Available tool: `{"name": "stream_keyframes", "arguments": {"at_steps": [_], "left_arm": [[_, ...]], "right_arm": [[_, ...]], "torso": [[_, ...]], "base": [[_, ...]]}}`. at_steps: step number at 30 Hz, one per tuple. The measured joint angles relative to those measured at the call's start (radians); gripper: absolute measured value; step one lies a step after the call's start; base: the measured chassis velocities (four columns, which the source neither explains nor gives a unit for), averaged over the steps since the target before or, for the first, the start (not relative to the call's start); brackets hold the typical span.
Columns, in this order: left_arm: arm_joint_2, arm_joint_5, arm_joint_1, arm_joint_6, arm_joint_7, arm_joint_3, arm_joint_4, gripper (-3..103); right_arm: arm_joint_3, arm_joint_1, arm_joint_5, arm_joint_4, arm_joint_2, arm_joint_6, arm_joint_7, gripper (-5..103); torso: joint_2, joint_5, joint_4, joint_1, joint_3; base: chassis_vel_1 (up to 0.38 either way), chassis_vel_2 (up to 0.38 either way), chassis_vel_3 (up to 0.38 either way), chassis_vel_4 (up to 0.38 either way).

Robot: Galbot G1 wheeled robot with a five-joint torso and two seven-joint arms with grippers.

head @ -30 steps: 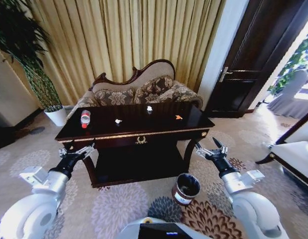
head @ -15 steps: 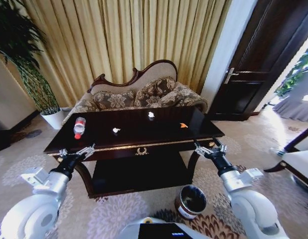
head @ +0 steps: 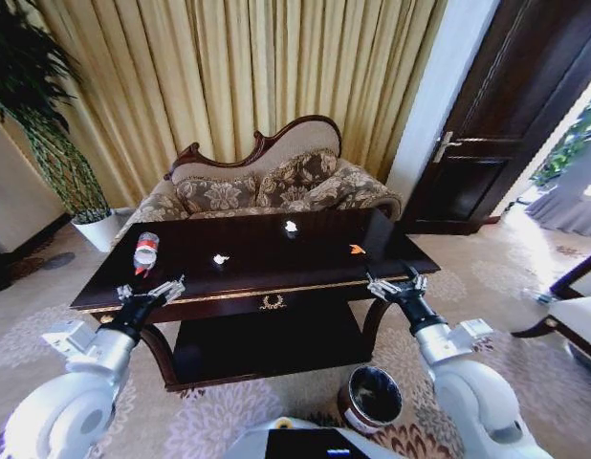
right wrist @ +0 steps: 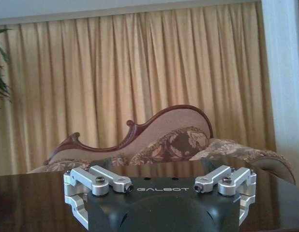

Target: Move to the front of the table and place the trash on the table into the trash bin.

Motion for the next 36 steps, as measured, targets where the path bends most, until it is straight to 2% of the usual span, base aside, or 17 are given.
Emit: {"name": "stream_keyframes", "arguments": {"at_steps": [8, 9, 12, 15, 16, 19, 23, 32, 36], "left_arm": [[0.002, -0.001, 0.002, -0.005, -0.001, -0.005, 0.0, 100], [0.001, -0.002, 0.001, -0.005, -0.001, -0.004, 0.0, 100], [-0.002, -0.003, -0.001, -0.005, -0.001, -0.003, 0.0, 100], [-0.01, -0.003, 0.001, -0.005, -0.002, -0.001, 0.0, 100], [-0.01, -0.003, 0.001, -0.005, -0.002, -0.001, 0.0, 100], [-0.01, -0.002, 0.001, -0.004, -0.002, 0.0, 0.0, 100], [-0.015, 0.0, 0.006, -0.004, -0.002, -0.003, 0.0, 100], [-0.017, 0.001, 0.011, -0.004, 0.002, -0.027, 0.0, 100], [-0.017, 0.004, 0.005, -0.005, 0.001, -0.018, 0.0, 100]], "right_arm": [[-0.002, 0.068, 0.049, -0.043, -0.055, -0.037, 0.028, 100], [0.001, 0.09, 0.068, -0.067, -0.086, -0.052, 0.039, 100], [0.006, 0.107, 0.088, -0.089, -0.115, -0.07, 0.047, 100], [0.021, 0.147, 0.177, -0.128, -0.186, -0.14, 0.09, 100], [0.021, 0.147, 0.177, -0.128, -0.186, -0.14, 0.09, 100], [0.021, 0.193, 0.249, -0.174, -0.255, -0.193, 0.119, 100], [0.007, 0.247, 0.309, -0.227, -0.308, -0.21, 0.13, 100], [-0.055, 0.326, 0.343, -0.27, -0.353, -0.213, 0.115, 100], [-0.129, 0.383, 0.338, -0.292, -0.354, -0.223, 0.124, 100]], "torso": [[0.0, -0.0001, -0.0001, 0.0, 0.0], [0.0, -0.0002, -0.0001, 0.0, 0.0], [0.0, 0.0, -0.0002, 0.0, 0.0], [0.0, 0.0001, -0.0002, 0.0, 0.0], [0.0, 0.0001, -0.0002, 0.0, 0.0], [0.0, -0.0002, -0.0002, 0.0, 0.0], [0.0, 0.0, -0.0002, 0.0, 0.0], [0.0, -0.0003, -0.0002, 0.0, 0.0], [0.0, -0.0001, -0.0004, 0.0, 0.0]], "base": [[0.0, 0.0, 0.0, 0.0], [0.0, 0.0, 0.0, 0.0], [0.0, 0.0, 0.0, 0.0], [0.0, 0.0, 0.0, 0.0], [0.0, 0.0, 0.0, 0.0], [0.0, 0.0, 0.0, 0.0], [0.0, 0.0, 0.0, 0.0], [0.0, 0.0, 0.0, 0.0], [0.0, 0.0, 0.0, 0.0]]}}
